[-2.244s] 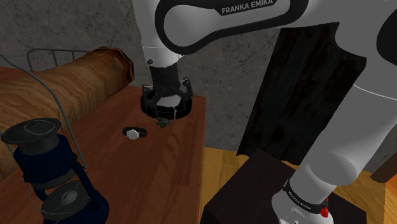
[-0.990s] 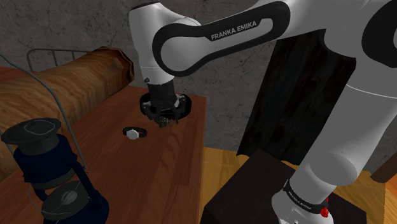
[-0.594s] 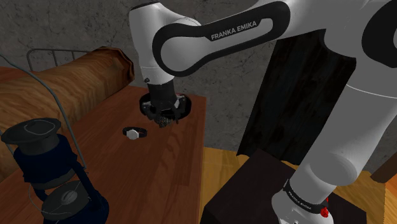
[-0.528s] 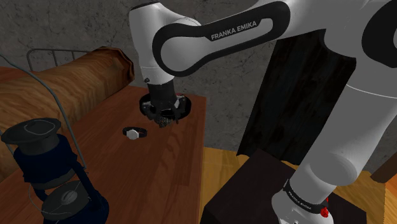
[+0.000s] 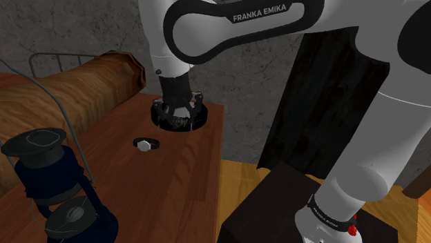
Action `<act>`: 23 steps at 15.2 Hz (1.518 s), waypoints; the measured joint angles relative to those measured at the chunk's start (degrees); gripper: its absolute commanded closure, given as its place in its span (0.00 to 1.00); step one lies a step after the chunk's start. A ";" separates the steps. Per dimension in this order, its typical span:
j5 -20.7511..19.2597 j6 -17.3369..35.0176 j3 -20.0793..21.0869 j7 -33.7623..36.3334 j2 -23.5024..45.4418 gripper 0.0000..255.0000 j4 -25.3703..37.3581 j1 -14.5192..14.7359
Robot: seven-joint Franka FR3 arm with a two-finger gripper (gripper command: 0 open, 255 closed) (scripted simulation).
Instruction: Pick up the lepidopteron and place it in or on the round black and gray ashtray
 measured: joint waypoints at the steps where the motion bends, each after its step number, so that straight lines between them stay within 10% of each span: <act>1: 0.15 -0.68 -0.03 -0.23 -0.25 1.00 0.50 -0.06; 23: -5.12 -13.52 -2.72 -6.87 8.31 1.00 21.23 -1.88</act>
